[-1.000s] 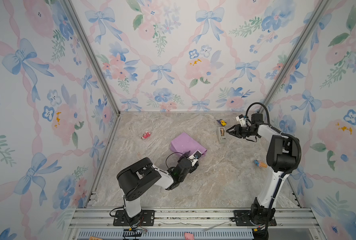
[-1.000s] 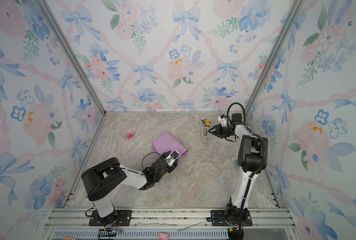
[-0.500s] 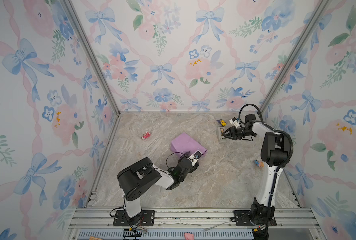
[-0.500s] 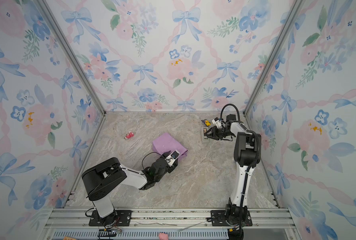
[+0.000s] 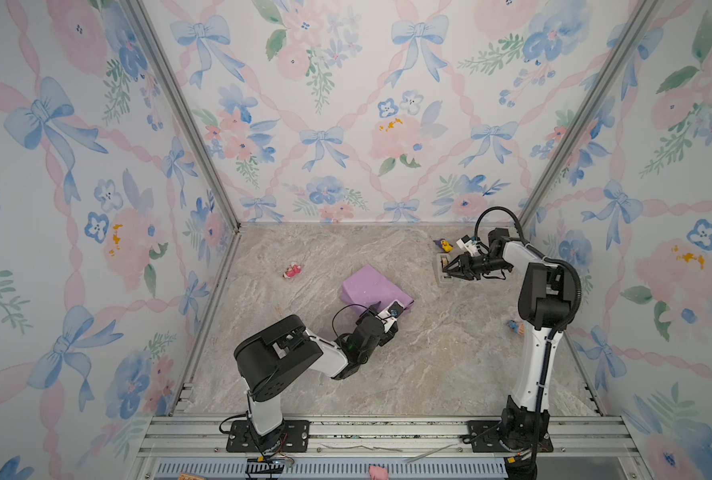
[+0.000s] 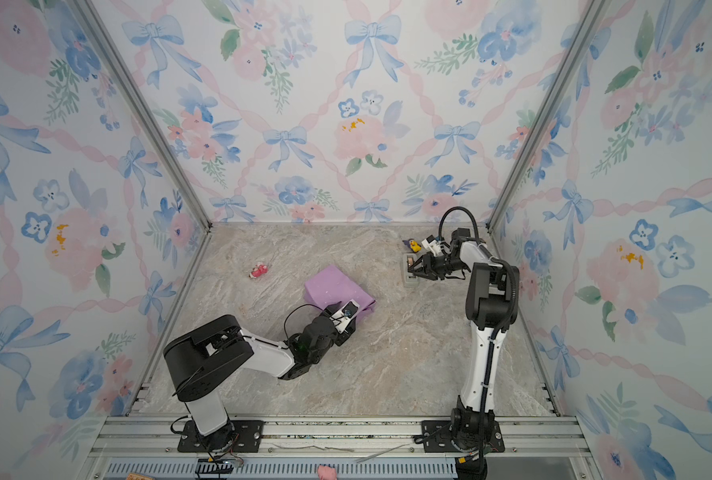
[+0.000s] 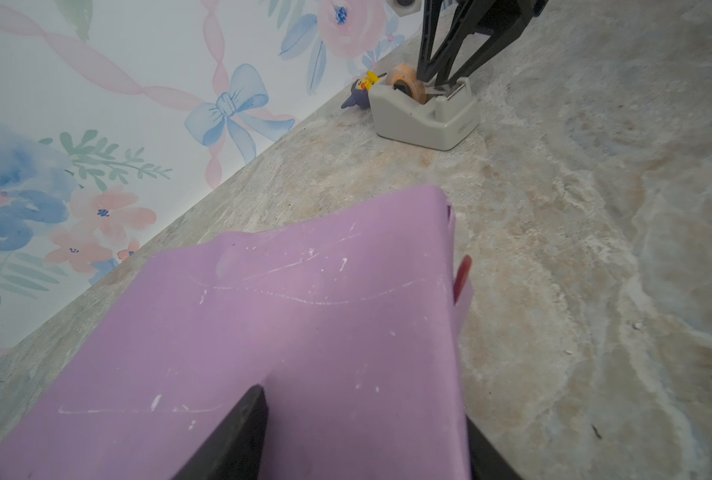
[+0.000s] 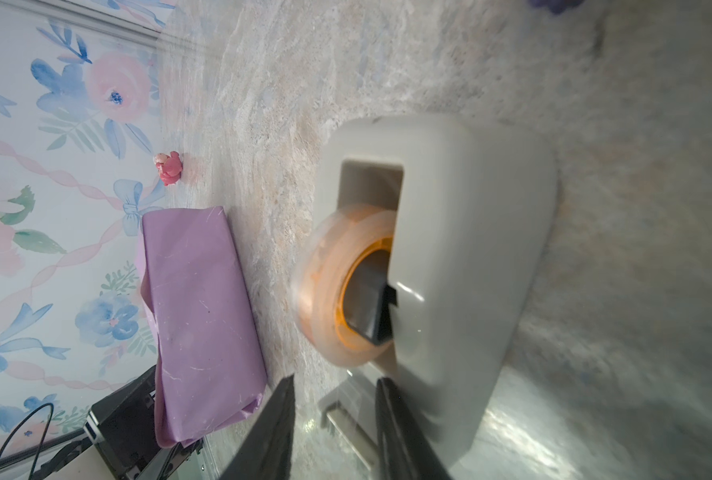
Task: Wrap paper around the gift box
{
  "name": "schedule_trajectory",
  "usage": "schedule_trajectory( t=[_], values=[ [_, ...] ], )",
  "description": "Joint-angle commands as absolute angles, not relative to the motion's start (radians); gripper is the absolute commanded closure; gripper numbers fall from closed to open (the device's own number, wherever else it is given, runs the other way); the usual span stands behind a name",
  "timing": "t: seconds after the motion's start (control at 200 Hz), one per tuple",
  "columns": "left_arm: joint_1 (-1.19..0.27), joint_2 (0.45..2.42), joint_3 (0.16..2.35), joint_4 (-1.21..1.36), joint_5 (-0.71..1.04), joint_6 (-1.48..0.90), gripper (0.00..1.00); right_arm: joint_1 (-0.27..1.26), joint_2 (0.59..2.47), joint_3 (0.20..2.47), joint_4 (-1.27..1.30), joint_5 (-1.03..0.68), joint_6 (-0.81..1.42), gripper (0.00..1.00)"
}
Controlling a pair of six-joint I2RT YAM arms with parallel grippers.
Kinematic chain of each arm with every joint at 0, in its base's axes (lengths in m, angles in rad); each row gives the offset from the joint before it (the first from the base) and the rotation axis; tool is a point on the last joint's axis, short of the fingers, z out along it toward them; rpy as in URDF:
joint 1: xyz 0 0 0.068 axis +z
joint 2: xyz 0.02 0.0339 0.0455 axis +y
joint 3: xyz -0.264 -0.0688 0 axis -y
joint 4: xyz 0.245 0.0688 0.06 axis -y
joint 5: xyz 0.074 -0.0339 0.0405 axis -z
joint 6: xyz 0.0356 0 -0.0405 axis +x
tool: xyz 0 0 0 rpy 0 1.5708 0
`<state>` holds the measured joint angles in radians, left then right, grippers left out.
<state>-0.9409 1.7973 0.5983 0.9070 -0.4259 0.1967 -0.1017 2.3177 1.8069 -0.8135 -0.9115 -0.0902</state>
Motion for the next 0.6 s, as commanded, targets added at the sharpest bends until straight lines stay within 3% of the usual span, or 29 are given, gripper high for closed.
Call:
schedule_trajectory(
  t=[0.0, 0.595],
  values=[
    [-0.938, 1.867, 0.571, 0.707, -0.337, 0.133, 0.37, -0.090, 2.368, 1.837, -0.878, -0.925, -0.114, 0.67],
    [-0.940, 1.868, 0.572, 0.707, -0.339, 0.146, 0.37, -0.109, 2.409, 1.878, -0.880, -1.018, -0.108, 0.80]
  ],
)
